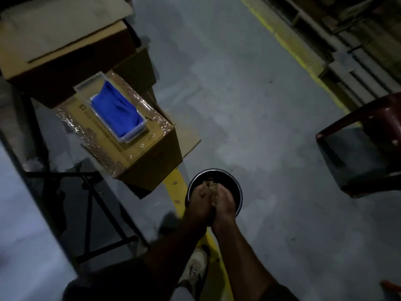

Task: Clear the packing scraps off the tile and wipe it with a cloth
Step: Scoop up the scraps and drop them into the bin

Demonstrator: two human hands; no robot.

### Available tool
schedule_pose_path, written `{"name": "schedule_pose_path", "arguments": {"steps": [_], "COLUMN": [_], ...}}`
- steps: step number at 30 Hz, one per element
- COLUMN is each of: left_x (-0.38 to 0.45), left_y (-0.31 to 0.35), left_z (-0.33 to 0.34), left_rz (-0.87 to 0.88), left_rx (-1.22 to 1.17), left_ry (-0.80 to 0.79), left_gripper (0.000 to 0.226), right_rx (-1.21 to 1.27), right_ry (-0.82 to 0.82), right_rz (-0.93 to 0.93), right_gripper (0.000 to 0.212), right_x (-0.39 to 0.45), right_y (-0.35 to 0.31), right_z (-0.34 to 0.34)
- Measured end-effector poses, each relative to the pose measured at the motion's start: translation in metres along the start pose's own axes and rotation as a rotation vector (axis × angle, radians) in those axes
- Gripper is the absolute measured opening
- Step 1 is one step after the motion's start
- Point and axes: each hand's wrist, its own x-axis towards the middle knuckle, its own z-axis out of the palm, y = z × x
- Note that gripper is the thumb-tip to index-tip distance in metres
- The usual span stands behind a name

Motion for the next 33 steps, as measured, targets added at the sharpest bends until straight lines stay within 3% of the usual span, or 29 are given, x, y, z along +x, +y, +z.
{"name": "schedule_pose_path", "arguments": {"steps": [1,7,14,21,33], "left_x": [-0.015,-0.095,-0.194,-0.294,-0.403], "left_y": [0.011,0.087,0.145,0.122,-0.001], "left_z": [-0.003,-0.047,-0.147,-0.296,-0.526], "left_rz": [0.004,0.177,0.368,0.509,0.466], "left_rx": [-0.037,-0.091,-0.189,-0.205,-0.293], "left_ry": [-0.008,0.152,0.248,0.408,0.644], "left_gripper": [0.011,0.028,0.023,0.02,0.025], "right_rx": [-0.061,-0.183,-0.268,-0.41,-0.648], "right_ry": [-0.022,-0.154,-0.302,-0.489,-0.759], "right_rz": [-0.069,-0.241,-0.423,-0.525,-0.485], "right_gripper": [0.022,0.021,0.015,0.023,0.019], "right_x": [-0.015,-0.13,-0.27,-0.402,-0.55], "right_y": [-0.01,-0.059,-0.066,0.018,0.212], "right_z": [0.006,0.042,0.099,0.166,0.249]}}
